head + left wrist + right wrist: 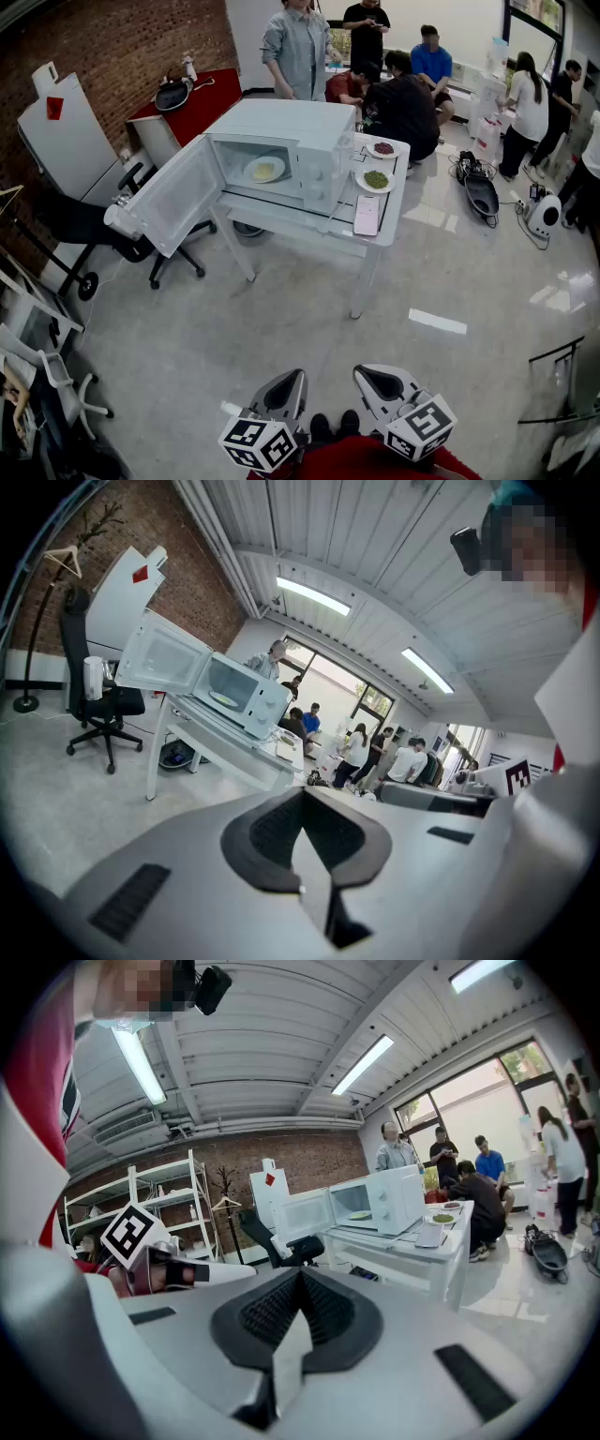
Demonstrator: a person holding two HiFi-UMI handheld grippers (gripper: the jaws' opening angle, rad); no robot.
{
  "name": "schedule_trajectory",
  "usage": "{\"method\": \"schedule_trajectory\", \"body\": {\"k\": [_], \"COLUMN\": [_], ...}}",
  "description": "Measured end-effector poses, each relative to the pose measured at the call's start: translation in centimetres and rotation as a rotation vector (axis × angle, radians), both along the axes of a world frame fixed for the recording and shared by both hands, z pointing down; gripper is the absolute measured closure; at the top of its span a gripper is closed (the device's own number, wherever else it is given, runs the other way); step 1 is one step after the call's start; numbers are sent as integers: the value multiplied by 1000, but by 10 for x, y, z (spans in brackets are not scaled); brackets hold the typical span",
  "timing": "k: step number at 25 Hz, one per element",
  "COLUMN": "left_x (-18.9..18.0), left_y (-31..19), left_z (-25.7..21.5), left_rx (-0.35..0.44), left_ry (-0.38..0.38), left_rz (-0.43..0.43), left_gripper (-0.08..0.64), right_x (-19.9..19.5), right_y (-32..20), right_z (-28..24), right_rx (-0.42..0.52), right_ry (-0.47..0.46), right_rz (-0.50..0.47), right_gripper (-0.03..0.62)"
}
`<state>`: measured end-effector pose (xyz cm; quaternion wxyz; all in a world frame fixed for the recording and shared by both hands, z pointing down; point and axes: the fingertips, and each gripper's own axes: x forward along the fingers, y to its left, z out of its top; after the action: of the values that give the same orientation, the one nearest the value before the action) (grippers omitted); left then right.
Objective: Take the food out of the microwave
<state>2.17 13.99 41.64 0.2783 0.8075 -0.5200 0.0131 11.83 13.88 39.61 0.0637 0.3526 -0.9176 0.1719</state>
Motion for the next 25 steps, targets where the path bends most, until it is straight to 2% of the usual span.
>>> {"method": "schedule_trajectory", "body": {"k": [8,14,25], "left_x": [2,4,11], "left_y": [-1,-2,-6], "left_z": [-7,-11,-8], "left_rx": [32,53,26], "left_ry": [-10,-44,-30], "left_rz": [3,15,-15], "left_gripper": [552,552,552], "right_x": [-4,3,22], "right_y": [-2,-4,1], "right_z": [4,8,12], "right_rx": [8,2,-11], "right_ry": [32,60,70], "right_rz": [-1,18,29], "right_gripper": [583,583,581]}}
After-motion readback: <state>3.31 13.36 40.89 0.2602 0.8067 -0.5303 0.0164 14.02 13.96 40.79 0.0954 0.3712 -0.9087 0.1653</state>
